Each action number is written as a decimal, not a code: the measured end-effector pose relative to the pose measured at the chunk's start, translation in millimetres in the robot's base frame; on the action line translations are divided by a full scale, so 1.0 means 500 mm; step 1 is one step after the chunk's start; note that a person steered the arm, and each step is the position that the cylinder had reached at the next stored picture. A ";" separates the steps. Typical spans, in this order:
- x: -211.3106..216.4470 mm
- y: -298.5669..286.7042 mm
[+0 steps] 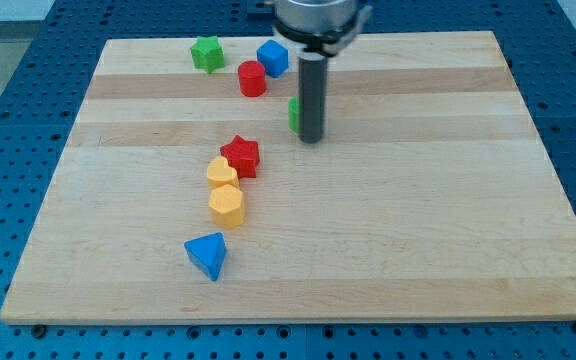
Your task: Move the red star yellow heart to the right of the blue triangle
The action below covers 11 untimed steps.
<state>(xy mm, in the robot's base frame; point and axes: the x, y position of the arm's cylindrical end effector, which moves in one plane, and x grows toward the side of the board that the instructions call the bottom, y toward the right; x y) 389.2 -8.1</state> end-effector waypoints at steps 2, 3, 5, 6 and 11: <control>0.091 -0.109; 0.167 -0.109; 0.120 -0.024; 0.111 -0.097; 0.072 -0.122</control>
<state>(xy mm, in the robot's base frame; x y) 425.3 -69.2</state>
